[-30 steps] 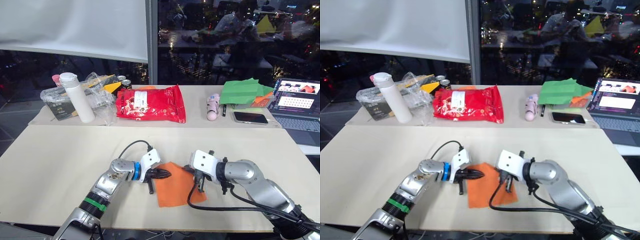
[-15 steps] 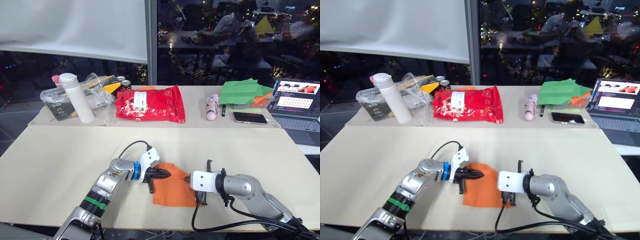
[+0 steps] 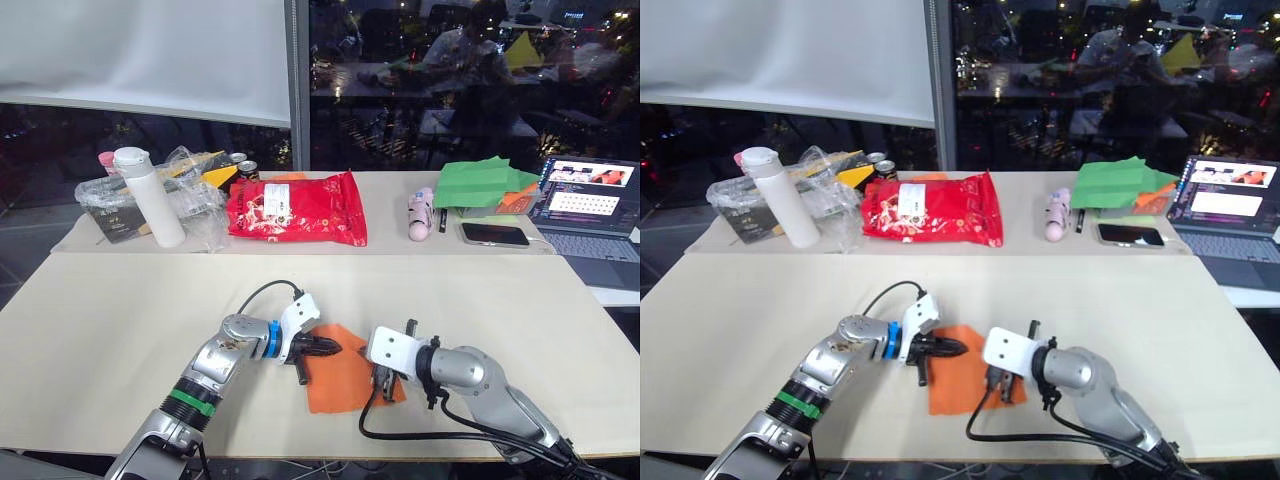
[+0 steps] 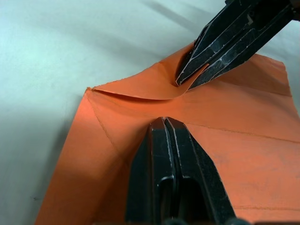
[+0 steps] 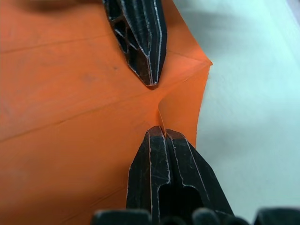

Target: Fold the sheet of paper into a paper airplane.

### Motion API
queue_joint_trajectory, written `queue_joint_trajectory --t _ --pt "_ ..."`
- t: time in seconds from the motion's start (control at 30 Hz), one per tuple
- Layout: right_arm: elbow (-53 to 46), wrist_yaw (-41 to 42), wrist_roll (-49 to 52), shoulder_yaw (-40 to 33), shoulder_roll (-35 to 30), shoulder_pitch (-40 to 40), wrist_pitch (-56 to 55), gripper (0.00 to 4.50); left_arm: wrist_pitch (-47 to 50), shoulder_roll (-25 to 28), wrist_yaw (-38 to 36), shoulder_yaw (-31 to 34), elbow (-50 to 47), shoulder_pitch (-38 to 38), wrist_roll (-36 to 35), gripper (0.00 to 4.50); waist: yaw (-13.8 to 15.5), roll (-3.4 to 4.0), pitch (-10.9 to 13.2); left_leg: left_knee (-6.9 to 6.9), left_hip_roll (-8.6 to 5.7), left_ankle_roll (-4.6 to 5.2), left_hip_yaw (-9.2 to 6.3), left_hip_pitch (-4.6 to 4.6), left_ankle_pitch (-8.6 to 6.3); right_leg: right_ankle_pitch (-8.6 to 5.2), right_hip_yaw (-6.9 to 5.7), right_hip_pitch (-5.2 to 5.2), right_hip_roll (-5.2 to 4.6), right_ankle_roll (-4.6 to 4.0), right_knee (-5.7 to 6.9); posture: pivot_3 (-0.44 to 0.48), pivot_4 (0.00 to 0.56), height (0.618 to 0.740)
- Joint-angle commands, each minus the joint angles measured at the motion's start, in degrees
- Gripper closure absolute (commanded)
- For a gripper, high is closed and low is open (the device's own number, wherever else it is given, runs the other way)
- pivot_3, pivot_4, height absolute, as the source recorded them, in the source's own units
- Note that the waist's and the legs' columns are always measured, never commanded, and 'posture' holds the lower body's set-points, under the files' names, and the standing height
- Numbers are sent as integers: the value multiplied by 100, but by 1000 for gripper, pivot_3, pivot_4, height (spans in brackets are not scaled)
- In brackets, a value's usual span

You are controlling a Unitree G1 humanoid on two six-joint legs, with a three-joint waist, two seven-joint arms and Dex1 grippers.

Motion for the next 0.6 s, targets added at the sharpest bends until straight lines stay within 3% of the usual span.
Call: queue_joint_trajectory --t 0.03,0.17,0.37,0.6 --pt "-276 124 227 -6 121 5 748 4474 28 -8 -28 37 -45 -96 -26 4500 2 0 0 0 0 0 0 0 0 0 0 0 0 0 0 0 150 712" --pt "-394 187 563 -6 318 77 1584 4474 418 -17 3 352 -279 -201 -365 4500 4 -1 0 -1 0 0 -1 -2 0 0 0 -1 0 0 0 0 150 712" --pt "-414 34 632 104 476 -20 1932 4474 1013 -48 130 840 -371 -515 -834 4500 0 -3 -1 -1 0 0 -2 -3 0 0 -1 -3 0 0 0 0 150 712" --pt "-426 -151 674 115 565 -66 2053 4474 828 -335 289 478 -33 -666 -570 4500 -70 -4 -3 -3 0 0 -3 -1 0 0 -1 -1 1 0 1 0 150 712"
